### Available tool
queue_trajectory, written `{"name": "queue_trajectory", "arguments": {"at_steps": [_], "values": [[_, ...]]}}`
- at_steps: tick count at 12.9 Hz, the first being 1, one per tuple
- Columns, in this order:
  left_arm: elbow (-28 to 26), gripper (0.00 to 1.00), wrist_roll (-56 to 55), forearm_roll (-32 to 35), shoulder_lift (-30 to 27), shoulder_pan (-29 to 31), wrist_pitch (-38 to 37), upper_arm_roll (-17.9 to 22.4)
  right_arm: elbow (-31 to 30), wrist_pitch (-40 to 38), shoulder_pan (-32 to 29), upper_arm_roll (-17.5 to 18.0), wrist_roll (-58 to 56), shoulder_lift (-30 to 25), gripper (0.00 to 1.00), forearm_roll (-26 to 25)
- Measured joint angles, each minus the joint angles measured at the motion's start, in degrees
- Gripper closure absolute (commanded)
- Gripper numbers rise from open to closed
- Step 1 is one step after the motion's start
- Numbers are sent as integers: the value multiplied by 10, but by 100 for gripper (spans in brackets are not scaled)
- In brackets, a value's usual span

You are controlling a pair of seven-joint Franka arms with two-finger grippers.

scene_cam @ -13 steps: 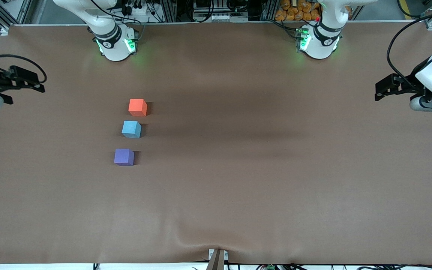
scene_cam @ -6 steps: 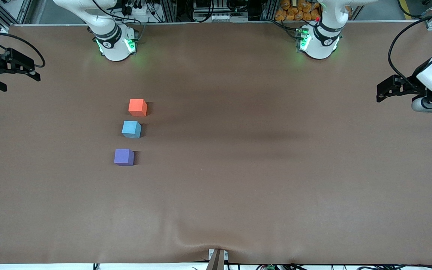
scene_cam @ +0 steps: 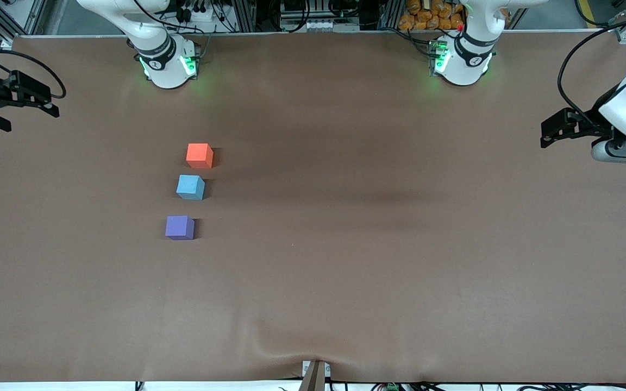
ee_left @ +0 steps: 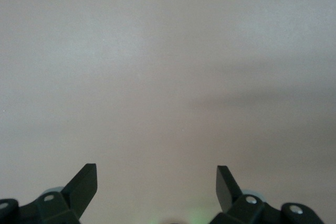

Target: Place blue block between orange and purple blocks

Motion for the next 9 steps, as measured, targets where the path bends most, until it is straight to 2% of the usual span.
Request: {"name": "queue_trajectory", "arguments": {"at_steps": [4,9], "values": [[0,0,-1,0,0,4,0,3,0,0,0,0,56,0,0,0],[0,0,-1,0,0,5,0,3,0,0,0,1,67,0,0,0]]}}
